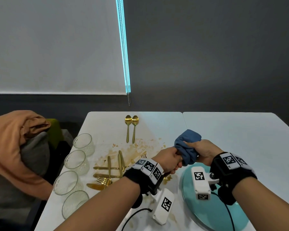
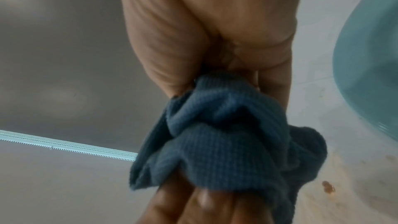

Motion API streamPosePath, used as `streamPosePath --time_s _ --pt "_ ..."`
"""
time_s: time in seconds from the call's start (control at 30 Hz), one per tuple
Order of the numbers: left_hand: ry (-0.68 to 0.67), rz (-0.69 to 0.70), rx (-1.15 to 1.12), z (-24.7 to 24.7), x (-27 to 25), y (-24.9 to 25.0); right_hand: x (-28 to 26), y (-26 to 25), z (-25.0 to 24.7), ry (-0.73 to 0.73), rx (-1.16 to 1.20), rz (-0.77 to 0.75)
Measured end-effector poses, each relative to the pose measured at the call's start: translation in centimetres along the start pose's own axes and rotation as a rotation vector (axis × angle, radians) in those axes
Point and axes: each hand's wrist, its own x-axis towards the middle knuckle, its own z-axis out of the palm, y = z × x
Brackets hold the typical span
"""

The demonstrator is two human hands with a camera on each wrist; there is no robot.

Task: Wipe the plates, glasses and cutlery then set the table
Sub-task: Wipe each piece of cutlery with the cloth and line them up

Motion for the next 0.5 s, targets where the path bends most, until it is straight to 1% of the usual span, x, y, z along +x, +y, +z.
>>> streamPosePath --time_s 0.13,0.27,0.33,0.4,0.5 --pt "-0.026 0.003 0.019 -0.4 -0.1 0.0 0.4 0.0 -1.2 -0.033 -0.083 0.022" --pt "-0.014 -0.008 0.097 -0.6 0.1 -0.4 0.6 -0.1 -2.2 0.078 -0.145 -0.015" --pt "-0.013 -0.02 0.101 -0.5 0.2 -0.5 0.9 -0.2 -2.5 0.09 -0.177 -0.038" --pt "-0.024 -0.024 0.096 -0.5 0.2 -0.5 1.0 -0.5 -3.0 0.061 -0.212 -0.063" --pt "-0.062 -0.001 0.129 -1.0 0.0 -0.4 1.2 -0.7 -3.9 -0.043 -0.309 -0.139"
